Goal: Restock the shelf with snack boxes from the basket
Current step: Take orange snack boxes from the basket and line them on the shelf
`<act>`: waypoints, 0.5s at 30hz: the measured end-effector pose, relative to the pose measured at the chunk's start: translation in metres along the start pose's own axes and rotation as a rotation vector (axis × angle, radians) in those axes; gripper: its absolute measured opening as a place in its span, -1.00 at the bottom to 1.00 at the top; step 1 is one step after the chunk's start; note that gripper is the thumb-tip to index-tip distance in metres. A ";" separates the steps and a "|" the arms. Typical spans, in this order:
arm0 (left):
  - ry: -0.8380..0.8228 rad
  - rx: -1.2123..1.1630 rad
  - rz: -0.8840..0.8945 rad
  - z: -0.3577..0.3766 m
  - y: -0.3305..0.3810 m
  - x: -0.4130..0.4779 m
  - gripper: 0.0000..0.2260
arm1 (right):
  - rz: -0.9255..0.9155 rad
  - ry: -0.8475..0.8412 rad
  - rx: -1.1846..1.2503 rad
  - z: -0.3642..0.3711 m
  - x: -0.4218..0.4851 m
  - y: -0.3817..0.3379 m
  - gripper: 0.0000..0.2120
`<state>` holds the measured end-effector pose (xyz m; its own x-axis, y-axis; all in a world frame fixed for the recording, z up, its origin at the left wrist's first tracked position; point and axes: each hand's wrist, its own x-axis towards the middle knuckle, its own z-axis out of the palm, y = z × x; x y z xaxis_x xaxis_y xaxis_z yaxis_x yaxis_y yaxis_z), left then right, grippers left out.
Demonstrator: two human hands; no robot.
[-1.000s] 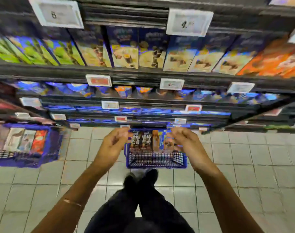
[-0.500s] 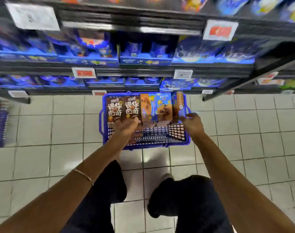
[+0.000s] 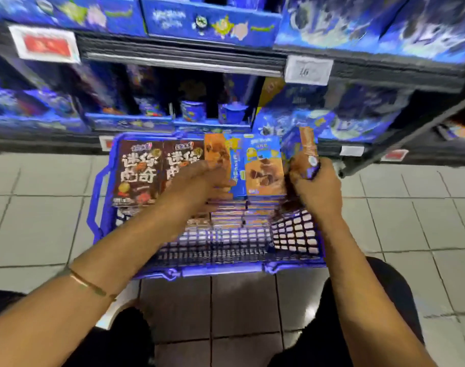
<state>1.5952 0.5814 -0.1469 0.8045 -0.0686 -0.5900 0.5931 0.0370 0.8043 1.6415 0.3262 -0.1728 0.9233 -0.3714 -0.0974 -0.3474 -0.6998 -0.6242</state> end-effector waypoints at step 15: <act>0.015 -0.187 0.100 0.045 0.038 -0.026 -0.49 | 0.148 -0.654 1.048 -0.036 -0.053 -0.049 -0.71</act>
<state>1.5957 0.5396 -0.0981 0.8593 -0.0408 -0.5098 0.5048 0.2274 0.8328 1.6040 0.3582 -0.1087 0.8990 0.1791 -0.3995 -0.4348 0.2587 -0.8625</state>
